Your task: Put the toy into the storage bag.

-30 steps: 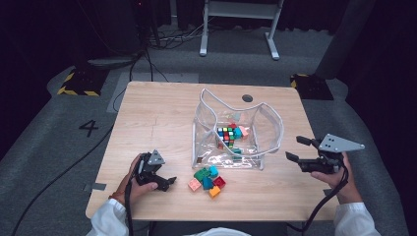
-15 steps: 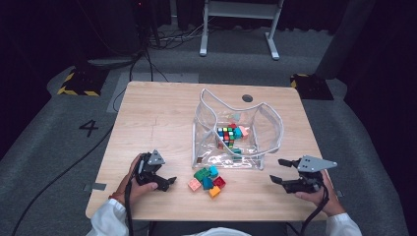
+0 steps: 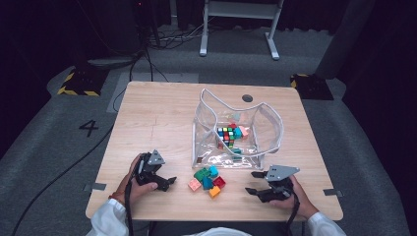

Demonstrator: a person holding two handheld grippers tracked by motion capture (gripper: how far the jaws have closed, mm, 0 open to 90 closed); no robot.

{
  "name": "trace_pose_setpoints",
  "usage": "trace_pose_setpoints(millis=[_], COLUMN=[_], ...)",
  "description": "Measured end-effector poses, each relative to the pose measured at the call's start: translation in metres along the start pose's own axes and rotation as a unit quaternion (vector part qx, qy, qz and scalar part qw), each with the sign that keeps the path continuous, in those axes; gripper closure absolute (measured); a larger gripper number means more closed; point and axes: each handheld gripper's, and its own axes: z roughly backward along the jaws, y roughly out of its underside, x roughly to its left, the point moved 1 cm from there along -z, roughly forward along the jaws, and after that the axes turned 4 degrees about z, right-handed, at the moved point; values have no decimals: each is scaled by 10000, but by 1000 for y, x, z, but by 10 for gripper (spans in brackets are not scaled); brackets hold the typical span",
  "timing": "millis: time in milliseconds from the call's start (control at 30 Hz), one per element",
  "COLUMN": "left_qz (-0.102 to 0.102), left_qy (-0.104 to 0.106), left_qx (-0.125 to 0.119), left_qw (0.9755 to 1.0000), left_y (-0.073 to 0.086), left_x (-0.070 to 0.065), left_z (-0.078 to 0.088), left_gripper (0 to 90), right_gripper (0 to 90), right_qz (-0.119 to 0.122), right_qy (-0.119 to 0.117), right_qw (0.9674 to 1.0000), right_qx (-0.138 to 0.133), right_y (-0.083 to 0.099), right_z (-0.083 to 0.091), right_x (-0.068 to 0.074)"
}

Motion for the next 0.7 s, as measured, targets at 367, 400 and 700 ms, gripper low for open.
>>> trace_pose_setpoints(millis=[367, 400, 700], left_qz=[-3, -3, -3], left_qy=[-1, 0, 6], left_qx=[1, 0, 5], left_qw=[10000, 10000, 10000], left_y=[0, 0, 0], left_x=[0, 0, 0], left_z=[0, 0, 0], left_gripper=[4, 4, 4], right_gripper=[382, 381, 349], right_qz=[289, 320, 177], right_qy=[-178, -221, -323], right_qw=[9992, 9990, 9990], right_qx=[195, 201, 271], right_y=[-20, -22, -38], right_z=[-46, -48, -67], right_x=[11, 12, 26])
